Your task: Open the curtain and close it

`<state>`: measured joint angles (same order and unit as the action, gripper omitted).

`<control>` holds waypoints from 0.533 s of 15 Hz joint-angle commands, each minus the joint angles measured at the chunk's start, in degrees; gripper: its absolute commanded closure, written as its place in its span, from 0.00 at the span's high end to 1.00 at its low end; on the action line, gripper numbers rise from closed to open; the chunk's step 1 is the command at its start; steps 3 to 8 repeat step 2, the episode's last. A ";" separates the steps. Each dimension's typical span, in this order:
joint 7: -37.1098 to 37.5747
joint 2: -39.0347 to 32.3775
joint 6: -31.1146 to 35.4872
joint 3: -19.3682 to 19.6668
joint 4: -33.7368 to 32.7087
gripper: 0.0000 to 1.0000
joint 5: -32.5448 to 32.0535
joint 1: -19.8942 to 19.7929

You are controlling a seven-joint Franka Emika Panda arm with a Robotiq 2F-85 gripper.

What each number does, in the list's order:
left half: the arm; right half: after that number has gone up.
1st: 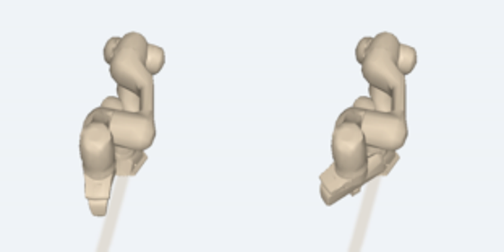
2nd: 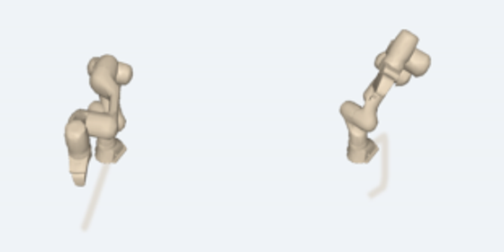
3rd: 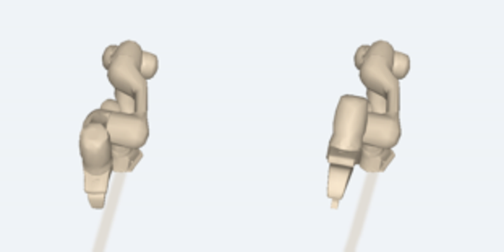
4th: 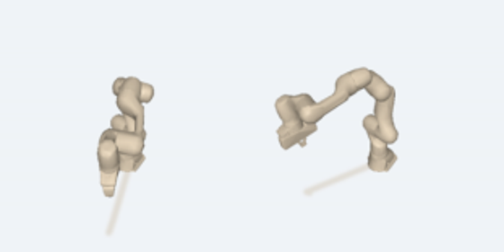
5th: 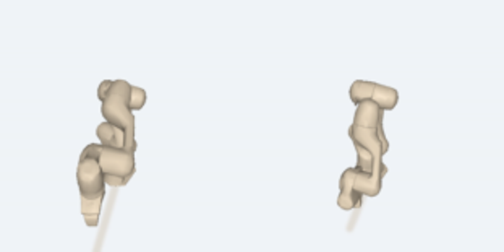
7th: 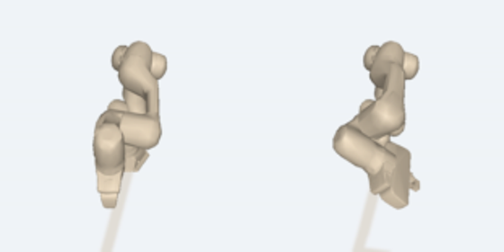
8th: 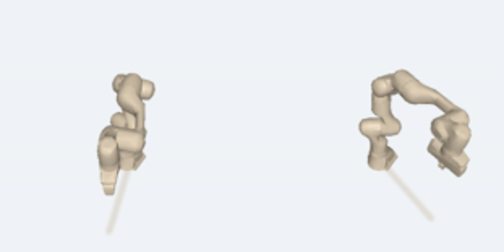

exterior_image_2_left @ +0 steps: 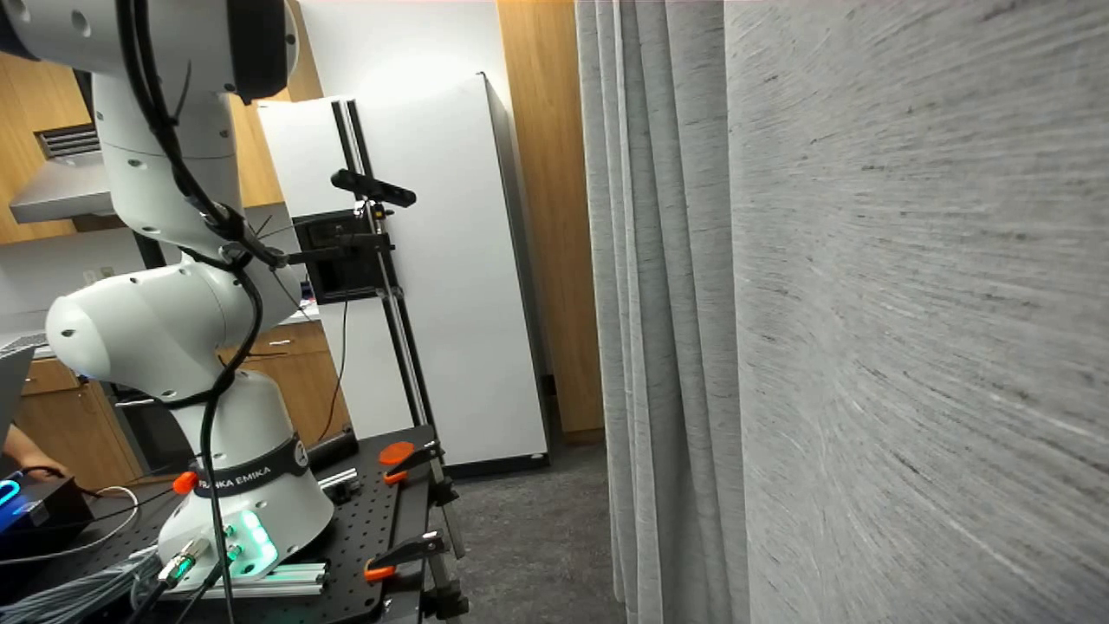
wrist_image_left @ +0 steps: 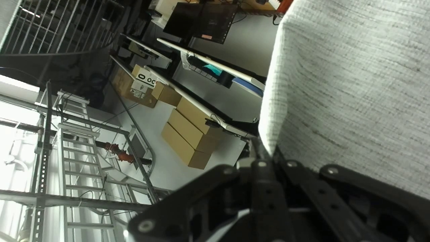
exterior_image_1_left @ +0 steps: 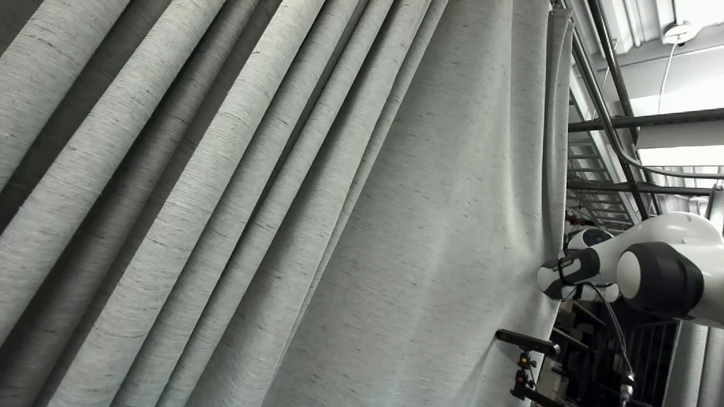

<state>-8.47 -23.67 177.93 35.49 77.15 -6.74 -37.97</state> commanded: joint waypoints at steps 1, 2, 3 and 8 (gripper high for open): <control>0.00 -0.01 0.00 0.01 0.00 0.01 0.00 0.00; 0.00 -0.02 0.00 0.01 0.00 0.01 0.00 0.00; 0.00 -0.02 0.00 0.01 0.00 0.01 0.00 0.00; 0.00 -0.02 0.00 0.01 0.00 0.01 0.00 0.00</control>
